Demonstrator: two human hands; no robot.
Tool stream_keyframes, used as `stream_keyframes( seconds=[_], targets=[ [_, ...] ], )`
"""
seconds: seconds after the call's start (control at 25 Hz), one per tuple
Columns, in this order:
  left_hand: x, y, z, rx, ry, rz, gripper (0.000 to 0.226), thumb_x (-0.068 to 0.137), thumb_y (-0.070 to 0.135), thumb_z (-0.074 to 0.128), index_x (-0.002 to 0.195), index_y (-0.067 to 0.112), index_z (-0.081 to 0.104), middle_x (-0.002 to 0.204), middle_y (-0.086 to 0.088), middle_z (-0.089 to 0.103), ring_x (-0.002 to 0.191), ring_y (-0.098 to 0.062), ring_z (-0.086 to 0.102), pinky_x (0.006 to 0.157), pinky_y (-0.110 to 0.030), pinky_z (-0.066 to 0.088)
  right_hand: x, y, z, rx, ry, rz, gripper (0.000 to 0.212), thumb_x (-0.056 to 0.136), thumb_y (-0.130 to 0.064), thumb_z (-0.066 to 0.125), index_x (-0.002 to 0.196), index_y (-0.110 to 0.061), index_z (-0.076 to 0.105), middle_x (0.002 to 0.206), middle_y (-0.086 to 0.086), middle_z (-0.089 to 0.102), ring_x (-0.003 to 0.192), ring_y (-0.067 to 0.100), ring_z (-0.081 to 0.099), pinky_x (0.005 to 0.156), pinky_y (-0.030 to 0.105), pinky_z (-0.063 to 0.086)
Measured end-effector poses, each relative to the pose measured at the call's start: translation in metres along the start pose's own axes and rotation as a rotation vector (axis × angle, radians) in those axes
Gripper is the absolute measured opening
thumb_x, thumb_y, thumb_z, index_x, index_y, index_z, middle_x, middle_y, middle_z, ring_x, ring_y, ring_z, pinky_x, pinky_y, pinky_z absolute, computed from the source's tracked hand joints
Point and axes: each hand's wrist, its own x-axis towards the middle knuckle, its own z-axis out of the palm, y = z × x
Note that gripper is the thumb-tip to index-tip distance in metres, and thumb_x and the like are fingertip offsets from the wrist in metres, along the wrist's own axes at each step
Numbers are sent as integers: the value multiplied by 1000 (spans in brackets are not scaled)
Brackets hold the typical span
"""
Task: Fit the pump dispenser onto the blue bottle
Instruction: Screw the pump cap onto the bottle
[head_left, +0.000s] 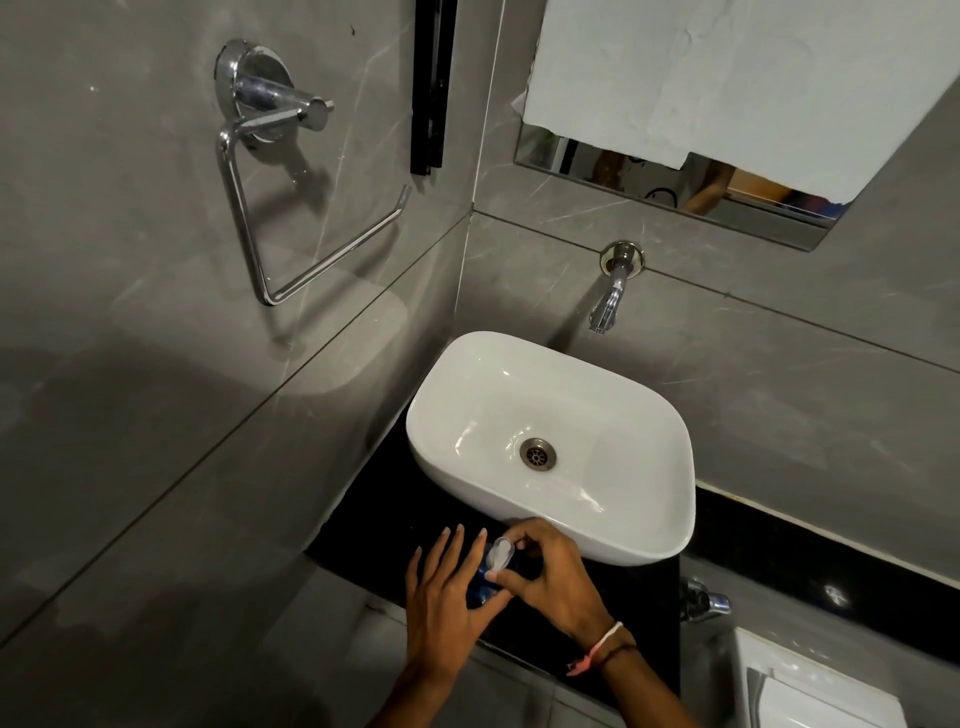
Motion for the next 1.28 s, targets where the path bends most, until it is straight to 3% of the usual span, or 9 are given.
stream_keyframes(
  seconds=[0.12,0.24,0.32,0.48,0.64,0.76,0.88,1.08,1.28],
  targets=[
    [1,0,0,9,1,-3,73,72,64,70,133,26,60,136,-3,63,130,-23,54,106,-54,43,0,2,0,-27,-103,-70,40,85,-25,81,124,-24,68,124,-8,64,118,2,57,105,24,50],
    [1,0,-1,19,12,-7,71,76,68,61,133,27,60,136,-3,63,130,-23,54,105,-54,44,2,1,1,-68,-79,-73,21,85,-27,80,105,-23,74,113,-7,68,111,7,59,99,33,53],
    [1,0,-1,25,15,-1,69,76,67,59,133,27,60,136,-3,63,130,-23,54,105,-54,44,2,0,4,-60,-63,-65,22,83,-31,82,101,-23,73,112,-7,68,111,8,59,99,33,53],
    [0,-1,2,26,18,1,70,71,58,75,131,25,62,136,-4,63,130,-24,54,105,-54,44,1,5,7,-48,-122,-103,29,90,-24,77,118,-19,71,133,-5,59,128,6,51,112,28,44],
    [0,0,3,27,20,0,71,65,54,83,127,23,65,133,-5,65,128,-26,56,103,-55,46,-2,3,8,-116,-34,-162,5,91,-30,75,96,-29,73,112,-14,70,110,5,56,97,33,50],
    [0,-1,2,29,24,8,72,64,53,84,127,23,65,133,-6,65,127,-26,57,102,-56,46,-6,5,11,-145,25,-169,16,92,-38,73,105,-28,73,116,-14,67,114,3,52,100,28,48],
    [1,-1,3,31,39,0,70,66,54,83,126,23,66,133,-6,65,127,-26,56,103,-55,46,-7,9,11,-140,-13,-216,26,97,-32,68,122,-25,69,129,-10,61,124,1,46,108,19,41],
    [1,-1,3,52,68,26,71,65,54,84,126,24,66,134,-6,65,126,-27,57,100,-57,46,-7,8,13,-281,51,-256,19,97,-29,68,112,-18,72,117,-4,69,108,14,55,93,34,53],
    [0,-1,4,84,77,26,72,67,58,79,129,25,63,136,-5,63,127,-27,56,101,-56,46,-9,8,11,-228,-4,-279,25,100,-30,64,121,-16,67,125,-3,64,116,13,53,102,28,46]
  ],
)
